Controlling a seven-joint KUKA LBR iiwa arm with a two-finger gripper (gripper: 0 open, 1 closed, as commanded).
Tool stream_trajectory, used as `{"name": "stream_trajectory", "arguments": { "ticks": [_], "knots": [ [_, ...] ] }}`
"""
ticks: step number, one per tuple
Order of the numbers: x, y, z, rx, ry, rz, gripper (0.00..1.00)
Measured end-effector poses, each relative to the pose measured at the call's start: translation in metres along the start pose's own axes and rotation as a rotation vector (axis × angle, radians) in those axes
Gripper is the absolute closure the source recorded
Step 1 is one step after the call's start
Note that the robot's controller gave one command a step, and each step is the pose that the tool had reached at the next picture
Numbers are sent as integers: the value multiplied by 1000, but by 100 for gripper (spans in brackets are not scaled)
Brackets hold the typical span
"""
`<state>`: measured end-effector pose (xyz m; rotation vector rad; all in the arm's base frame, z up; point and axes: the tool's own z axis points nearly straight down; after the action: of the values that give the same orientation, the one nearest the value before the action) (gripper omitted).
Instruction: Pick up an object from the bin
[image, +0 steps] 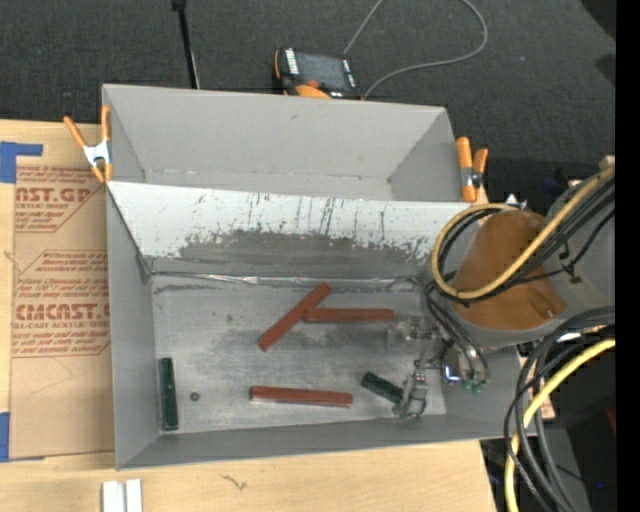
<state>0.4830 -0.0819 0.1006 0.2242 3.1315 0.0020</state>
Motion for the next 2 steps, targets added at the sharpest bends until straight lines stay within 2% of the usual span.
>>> {"name": "stream_trajectory", "arguments": {
  "ticks": [1, 2],
  "knots": [
    [3, -7, 1, 1, 3, 103, 0],
    [3, 5, 31, 0, 1, 228, 0]
  ]
}}
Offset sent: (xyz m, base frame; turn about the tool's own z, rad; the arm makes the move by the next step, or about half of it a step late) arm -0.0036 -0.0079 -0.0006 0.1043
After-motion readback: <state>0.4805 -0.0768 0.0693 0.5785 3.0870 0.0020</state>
